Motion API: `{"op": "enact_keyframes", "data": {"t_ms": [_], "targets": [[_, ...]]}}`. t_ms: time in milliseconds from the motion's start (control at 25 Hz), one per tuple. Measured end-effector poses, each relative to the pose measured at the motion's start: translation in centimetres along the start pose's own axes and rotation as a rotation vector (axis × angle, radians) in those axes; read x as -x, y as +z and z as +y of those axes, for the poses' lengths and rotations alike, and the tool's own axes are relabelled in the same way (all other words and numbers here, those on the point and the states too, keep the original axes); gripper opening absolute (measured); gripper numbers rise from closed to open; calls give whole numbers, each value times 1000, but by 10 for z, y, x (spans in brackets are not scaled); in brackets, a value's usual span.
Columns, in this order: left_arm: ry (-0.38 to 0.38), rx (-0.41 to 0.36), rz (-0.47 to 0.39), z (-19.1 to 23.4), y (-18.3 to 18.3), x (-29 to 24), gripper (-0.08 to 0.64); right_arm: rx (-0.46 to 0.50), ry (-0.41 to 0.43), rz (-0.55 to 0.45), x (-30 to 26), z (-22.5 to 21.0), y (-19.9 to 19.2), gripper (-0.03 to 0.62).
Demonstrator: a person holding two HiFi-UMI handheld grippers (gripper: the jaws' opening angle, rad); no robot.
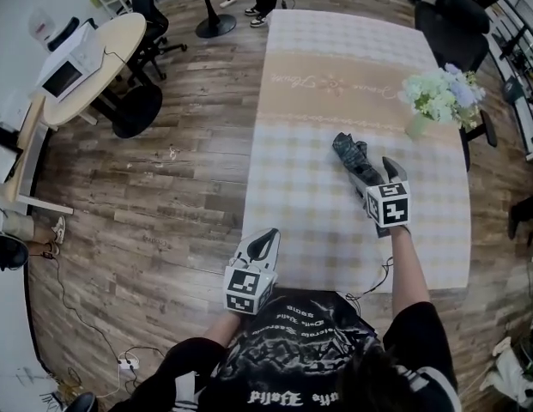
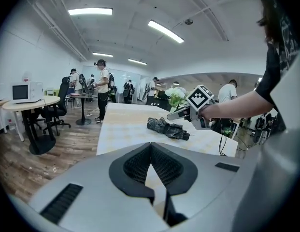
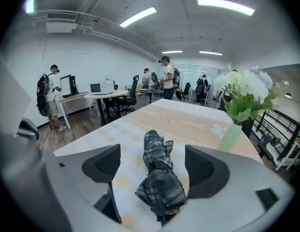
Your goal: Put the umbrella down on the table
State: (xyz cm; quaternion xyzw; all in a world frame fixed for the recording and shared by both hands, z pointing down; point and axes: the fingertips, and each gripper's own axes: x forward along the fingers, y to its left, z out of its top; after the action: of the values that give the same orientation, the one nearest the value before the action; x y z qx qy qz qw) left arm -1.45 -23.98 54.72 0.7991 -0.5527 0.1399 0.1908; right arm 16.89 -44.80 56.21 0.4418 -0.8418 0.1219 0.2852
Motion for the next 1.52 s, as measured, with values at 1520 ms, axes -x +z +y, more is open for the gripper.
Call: {"op": "enact_keyframes", "data": {"t_ms": [1520], "targets": [[-259, -78, -41, -28, -2, 22, 20, -245, -122, -203, 152, 140, -74, 383]]}}
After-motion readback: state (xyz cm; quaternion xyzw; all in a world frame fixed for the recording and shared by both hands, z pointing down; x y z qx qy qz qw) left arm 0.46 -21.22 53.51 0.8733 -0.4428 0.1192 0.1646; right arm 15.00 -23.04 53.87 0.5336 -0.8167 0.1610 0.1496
